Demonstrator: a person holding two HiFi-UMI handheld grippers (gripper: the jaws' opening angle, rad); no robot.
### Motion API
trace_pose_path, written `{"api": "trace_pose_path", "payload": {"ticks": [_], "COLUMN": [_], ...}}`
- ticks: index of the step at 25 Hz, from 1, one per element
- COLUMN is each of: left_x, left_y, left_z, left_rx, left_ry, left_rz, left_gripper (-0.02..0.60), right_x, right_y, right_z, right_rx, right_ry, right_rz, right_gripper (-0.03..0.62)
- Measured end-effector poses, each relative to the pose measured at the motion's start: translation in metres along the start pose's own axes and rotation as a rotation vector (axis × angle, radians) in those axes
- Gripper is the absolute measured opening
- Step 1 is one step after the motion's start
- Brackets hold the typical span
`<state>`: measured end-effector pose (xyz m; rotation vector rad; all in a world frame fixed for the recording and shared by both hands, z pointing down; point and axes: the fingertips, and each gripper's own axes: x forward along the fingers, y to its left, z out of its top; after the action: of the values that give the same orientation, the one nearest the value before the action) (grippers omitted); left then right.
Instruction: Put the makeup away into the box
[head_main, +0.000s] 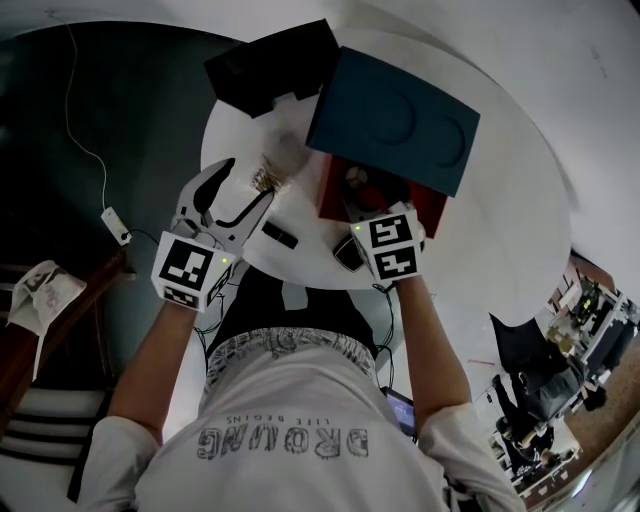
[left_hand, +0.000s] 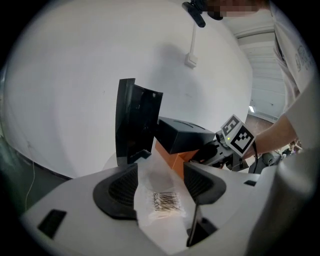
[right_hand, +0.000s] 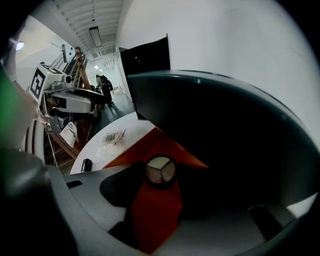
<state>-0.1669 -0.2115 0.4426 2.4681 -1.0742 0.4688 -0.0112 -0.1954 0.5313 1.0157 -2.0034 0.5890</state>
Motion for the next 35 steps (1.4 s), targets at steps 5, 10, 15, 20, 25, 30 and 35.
{"api": "trace_pose_path", "payload": {"ticks": [5, 10, 15, 20, 25, 30, 35], "left_x": [0.001, -0.001, -0.004, -0.005, -0.004, -0.004, -0.006], "left_y": [0.003, 0.008, 0.014, 0.016, 0.017, 0.017, 0.014], "left_z": [-0.003, -0.005, -0.009, -0.011, -0.013, -0.011, -0.009], "left_rx": [-0.012, -0.023, -0.031, -0.036, -0.038, -0.035, -0.026], "left_ry": [-0.002, 0.002, 0.000, 0.002, 0.006, 0.007, 0.004], "left_rz": [0.003, 0.008, 0.016, 0.020, 0.020, 0.022, 0.020], "left_gripper": [0.296, 0.296, 0.296, 0.296, 0.296, 0.296, 0.296], "right_x": [0.010, 0.017, 0.024, 0.027, 0.031, 0.031, 0.026], "right_y": [0.005, 0.010, 0.012, 0.013, 0.011, 0.011, 0.012], "right_z": [0.000, -0.001, -0.003, -0.007, -0.006, -0.007, -0.007], "right_rx": [-0.040, -0.065, -0.077, -0.090, -0.103, -0.105, -0.100], "right_ry": [0.037, 0.066, 0.090, 0.107, 0.100, 0.100, 0.089], "right_rz": [0.008, 0.008, 0.011, 0.009, 0.005, 0.011, 0.012], "right_gripper": [0.227, 0.227, 0.227, 0.225, 0.227, 0.247, 0.255]}}
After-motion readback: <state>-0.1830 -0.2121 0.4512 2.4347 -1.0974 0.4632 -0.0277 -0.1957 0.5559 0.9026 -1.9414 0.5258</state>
